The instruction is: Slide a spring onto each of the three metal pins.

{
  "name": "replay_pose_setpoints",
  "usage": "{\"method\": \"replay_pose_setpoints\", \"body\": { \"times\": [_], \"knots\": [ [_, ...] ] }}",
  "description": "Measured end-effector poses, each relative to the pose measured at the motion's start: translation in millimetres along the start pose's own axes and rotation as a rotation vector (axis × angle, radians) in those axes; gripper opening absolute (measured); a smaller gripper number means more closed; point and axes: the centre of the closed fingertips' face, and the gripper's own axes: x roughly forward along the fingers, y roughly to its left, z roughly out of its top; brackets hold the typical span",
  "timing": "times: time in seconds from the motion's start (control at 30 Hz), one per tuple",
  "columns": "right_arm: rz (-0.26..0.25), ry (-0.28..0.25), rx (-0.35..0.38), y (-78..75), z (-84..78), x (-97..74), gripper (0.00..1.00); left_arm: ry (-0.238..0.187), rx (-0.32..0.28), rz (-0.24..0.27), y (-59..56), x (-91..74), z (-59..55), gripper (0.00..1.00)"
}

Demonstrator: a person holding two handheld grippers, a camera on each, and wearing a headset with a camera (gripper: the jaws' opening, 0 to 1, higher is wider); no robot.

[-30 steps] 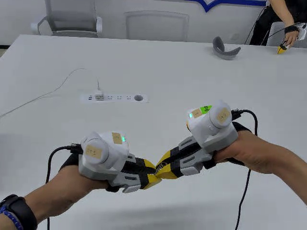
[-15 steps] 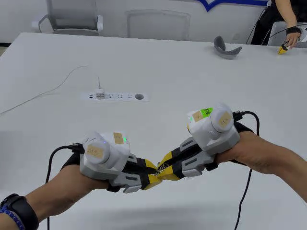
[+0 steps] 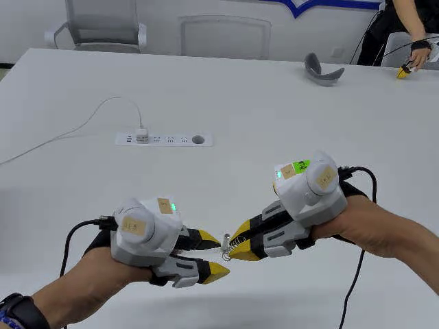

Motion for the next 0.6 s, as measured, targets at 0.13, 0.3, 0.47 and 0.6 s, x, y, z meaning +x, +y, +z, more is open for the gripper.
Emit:
{"method": "replay_pose_setpoints", "body": {
  "times": [0.13,0.3,0.47,0.6],
  "knots": [
    [-0.008,0.009,0.008,-1.7,-7.9,-0.4,0.12,0.008,-0.031,0.025,2.6,-2.6,-10.1,0.35],
    [-0.018,0.028,0.017,-3.9,-16.5,0.1,0.12,0.009,-0.057,0.054,6.2,-6.1,-18.2,0.38],
    [-0.033,0.054,0.017,-8.9,-26.8,1.6,0.13,0.011,-0.079,0.079,9.3,-9.9,-25.5,0.41],
    [-0.055,0.074,0.019,-16.5,-35.3,2.0,0.13,0.021,-0.094,0.106,12.9,-15.9,-34.7,0.45]
  ]
}}
